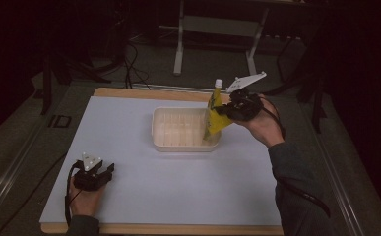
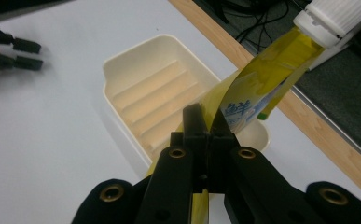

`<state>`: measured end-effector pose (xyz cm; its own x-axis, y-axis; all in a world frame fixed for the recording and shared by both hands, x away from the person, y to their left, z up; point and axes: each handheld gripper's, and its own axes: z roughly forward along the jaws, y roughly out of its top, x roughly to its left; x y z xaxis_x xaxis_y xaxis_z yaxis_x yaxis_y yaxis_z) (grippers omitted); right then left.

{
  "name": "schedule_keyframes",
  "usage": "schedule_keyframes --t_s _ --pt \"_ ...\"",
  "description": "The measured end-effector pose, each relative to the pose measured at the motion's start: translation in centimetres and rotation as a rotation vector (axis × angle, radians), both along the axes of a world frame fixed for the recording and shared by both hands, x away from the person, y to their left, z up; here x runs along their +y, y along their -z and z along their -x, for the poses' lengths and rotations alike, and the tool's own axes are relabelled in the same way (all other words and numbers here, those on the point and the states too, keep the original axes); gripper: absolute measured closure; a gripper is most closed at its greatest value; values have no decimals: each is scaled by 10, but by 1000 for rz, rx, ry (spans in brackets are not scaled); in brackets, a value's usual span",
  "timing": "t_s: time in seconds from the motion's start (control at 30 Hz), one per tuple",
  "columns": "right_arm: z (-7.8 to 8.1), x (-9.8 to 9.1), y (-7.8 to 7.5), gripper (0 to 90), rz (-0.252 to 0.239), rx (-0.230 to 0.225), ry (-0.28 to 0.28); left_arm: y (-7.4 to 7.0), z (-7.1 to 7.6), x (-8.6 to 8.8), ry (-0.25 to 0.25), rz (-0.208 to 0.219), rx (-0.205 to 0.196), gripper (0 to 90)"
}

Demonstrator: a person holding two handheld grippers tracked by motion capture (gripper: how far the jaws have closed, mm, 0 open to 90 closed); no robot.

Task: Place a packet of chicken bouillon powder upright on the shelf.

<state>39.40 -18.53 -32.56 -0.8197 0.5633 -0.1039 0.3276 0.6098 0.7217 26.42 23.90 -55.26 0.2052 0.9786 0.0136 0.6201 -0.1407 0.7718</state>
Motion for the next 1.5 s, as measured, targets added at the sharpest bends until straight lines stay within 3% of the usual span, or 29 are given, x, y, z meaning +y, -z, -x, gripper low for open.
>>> schedule_keyframes --t_s 0.3,0.6,1.2,1.5 --pt "2 7 10 900 17 2 -32 0 0 0 0 2 -2 531" --pt "-5 12 16 900 27 22 -11 0 0 0 0 3 -2 531" --pt "-24 13 26 897 -40 112 100 0 0 0 1 1 -2 529" --pt "-36 16 35 892 -59 134 191 0 0 0 1 1 -1 529"
